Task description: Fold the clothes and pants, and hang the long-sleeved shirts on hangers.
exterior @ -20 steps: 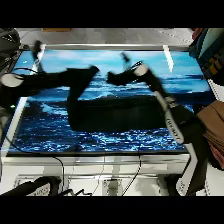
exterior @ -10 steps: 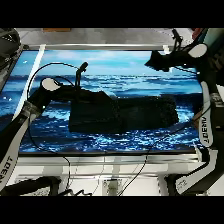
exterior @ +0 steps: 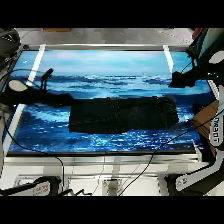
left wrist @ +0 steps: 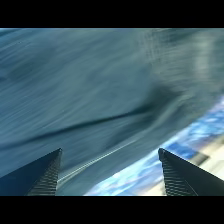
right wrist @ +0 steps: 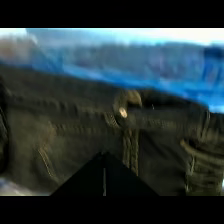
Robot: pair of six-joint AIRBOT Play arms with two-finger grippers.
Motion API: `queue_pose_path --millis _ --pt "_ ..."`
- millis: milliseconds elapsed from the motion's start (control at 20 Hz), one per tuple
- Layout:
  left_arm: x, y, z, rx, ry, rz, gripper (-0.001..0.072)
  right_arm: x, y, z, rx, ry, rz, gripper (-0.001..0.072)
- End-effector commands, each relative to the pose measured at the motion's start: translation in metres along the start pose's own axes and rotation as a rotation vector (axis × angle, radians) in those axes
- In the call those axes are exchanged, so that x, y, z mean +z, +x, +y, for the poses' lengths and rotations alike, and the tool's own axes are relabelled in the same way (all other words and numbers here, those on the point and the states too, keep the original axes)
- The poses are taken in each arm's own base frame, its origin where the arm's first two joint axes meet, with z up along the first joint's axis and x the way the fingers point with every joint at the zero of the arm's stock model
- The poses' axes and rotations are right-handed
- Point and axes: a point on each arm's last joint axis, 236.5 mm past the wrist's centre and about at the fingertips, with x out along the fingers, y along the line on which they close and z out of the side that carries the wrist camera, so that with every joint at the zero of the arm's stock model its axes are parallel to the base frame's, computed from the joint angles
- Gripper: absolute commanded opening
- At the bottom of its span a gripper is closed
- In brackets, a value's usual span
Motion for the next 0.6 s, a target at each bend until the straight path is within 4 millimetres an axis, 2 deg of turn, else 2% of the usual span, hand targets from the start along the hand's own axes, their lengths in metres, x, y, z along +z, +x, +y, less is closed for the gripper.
queue_pose_path --millis 0,100,200,350,550 --pt "-0.035 0.001 0.065 0.089 -0.118 0.009 0.0686 -0.036 0.023 -0.01 0.044 0.032 0.125 0.0031" --pt "-0.052 0.019 0.091 0.139 -0.16 -0.016 0.0686 -0.05 0.038 -0.004 0.094 0.031 0.17 0.0031" --pt "-0.056 0.034 0.109 0.175 -0.234 -0.085 0.0685 -0.056 0.045 0.003 0.142 0.026 0.186 0.0031" --pt "-0.06 0.054 0.111 0.114 -0.366 -0.125 0.0685 -0.05 0.045 0.01 0.17 0.028 0.161 0.0031" --pt "-0.075 0.082 0.111 0.081 -0.409 -0.056 0.0685 -0.044 0.045 0.024 0.218 0.023 0.137 0.0031"
